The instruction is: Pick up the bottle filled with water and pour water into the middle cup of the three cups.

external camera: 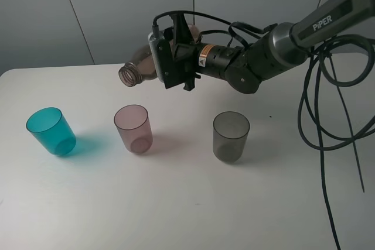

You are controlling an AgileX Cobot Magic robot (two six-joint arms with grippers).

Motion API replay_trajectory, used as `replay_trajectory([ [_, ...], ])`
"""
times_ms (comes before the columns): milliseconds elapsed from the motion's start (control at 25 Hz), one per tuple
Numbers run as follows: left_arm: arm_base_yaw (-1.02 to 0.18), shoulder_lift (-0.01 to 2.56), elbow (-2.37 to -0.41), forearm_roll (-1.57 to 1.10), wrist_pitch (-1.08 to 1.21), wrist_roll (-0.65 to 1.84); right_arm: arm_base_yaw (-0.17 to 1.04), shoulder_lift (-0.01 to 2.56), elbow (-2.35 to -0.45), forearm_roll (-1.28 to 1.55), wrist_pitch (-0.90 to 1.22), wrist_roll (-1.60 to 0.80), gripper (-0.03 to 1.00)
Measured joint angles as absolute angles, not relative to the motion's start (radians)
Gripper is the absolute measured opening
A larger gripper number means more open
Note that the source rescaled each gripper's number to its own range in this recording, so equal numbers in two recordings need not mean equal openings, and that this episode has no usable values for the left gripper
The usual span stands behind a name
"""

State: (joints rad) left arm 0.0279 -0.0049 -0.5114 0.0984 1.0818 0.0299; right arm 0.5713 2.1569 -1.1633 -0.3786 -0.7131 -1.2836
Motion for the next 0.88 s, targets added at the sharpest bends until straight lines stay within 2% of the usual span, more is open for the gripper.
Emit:
replay_trajectory([
  [880,0.028,-0.005,-0.511,0.098,1.082,0.034,0.571,2.157,-1.163,-0.382,-0.713,-1.4,0.0],
])
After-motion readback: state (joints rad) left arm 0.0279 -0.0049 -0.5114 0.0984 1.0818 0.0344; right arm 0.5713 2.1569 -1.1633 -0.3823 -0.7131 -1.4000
